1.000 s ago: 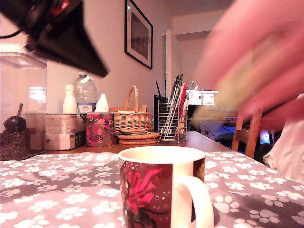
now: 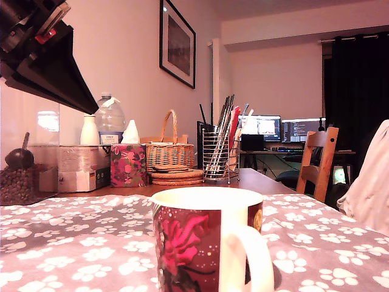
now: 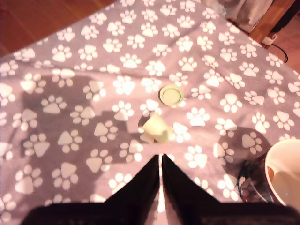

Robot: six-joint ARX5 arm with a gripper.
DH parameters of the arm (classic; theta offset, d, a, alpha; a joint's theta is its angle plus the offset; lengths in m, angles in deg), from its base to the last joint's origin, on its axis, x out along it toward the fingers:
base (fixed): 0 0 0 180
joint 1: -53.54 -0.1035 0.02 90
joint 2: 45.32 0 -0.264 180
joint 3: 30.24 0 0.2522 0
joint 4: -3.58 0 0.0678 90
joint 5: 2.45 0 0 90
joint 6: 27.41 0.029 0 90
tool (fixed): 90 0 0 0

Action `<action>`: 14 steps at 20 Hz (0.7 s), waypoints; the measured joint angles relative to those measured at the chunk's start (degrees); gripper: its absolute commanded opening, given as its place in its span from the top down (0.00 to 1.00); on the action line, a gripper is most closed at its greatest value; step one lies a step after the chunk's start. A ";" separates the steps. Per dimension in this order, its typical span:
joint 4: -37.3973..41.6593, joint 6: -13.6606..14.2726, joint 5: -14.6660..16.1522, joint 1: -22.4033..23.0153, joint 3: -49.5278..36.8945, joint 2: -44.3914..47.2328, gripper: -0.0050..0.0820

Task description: Pick up the coffee capsules on the table and drop them inside the coffee cup

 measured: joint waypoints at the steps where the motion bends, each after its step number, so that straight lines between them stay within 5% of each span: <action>1: 0.00 0.09 0.00 0.00 0.02 0.00 0.96; 8: 0.20 0.37 2.60 0.04 0.02 0.00 0.96; 14: 8.63 -0.09 5.11 0.11 -1.44 -0.04 0.96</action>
